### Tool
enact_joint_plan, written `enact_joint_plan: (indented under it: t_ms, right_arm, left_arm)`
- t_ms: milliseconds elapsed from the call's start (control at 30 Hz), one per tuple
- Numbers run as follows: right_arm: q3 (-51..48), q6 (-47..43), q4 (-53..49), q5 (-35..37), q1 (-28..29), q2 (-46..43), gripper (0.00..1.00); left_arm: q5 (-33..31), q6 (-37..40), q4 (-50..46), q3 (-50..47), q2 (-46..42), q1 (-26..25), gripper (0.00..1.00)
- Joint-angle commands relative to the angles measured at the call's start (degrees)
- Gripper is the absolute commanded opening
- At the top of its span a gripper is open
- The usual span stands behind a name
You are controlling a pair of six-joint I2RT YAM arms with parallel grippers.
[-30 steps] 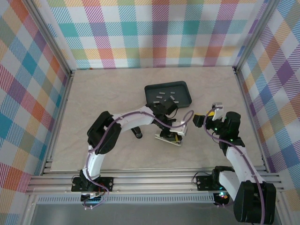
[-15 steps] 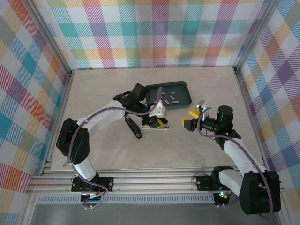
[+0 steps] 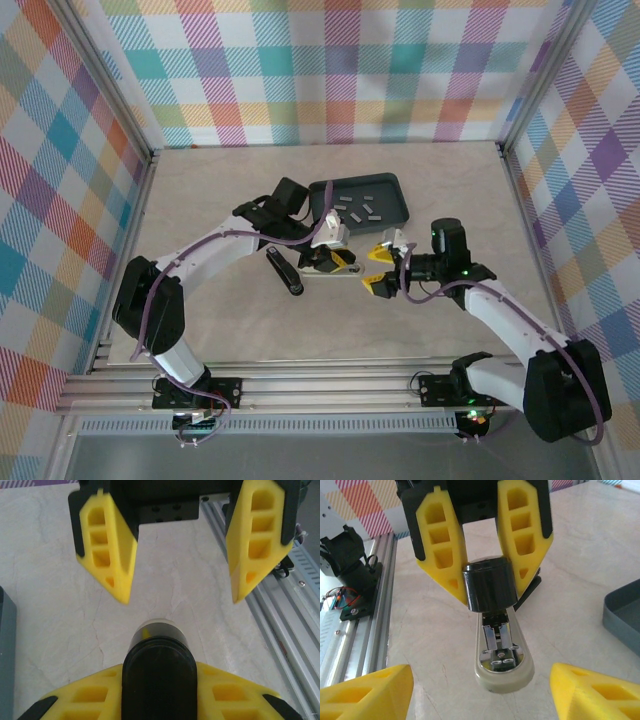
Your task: Load the staples into the stapler
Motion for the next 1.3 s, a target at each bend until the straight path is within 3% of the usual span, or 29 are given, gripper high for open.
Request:
enact_joint_plan:
  t_ms: [0, 233, 333, 667, 967, 1267]
  right_arm:
    - [2.93, -3.24, -1.66, 0.16, 1.82, 2.19, 0.70]
    - [5.14, -3.51, 0.67, 1.86, 5.13, 6.70, 0.64]
    - [5.39, -3.50, 1.90, 1.88, 5.95, 7.97, 0.53]
    - [4.85, -2.01, 7.16, 4.37, 6.79, 10.66, 0.36]
    - [1.45, -4.81, 10.17, 7.99, 6.66, 9.42, 0.13]
    - [-4.43, -9.13, 12.55, 13.62, 6.47, 4.96, 0.11]
  left_arm:
    - [4.40, -0.07, 3.23, -0.50, -3.27, 0.04, 0.17]
    - [4.57, -0.14, 3.39, -0.30, -3.45, -0.31, 0.16]
    - [4.50, -0.05, 3.35, -0.21, -3.46, -0.44, 0.16]
    - [5.16, -0.23, 3.24, -0.03, -3.98, -0.62, 0.15]
    - [6.61, -2.95, 6.79, -2.21, -6.06, 1.03, 0.13]
    - [7.70, -8.46, 12.85, -8.30, -12.77, 6.44, 0.12]
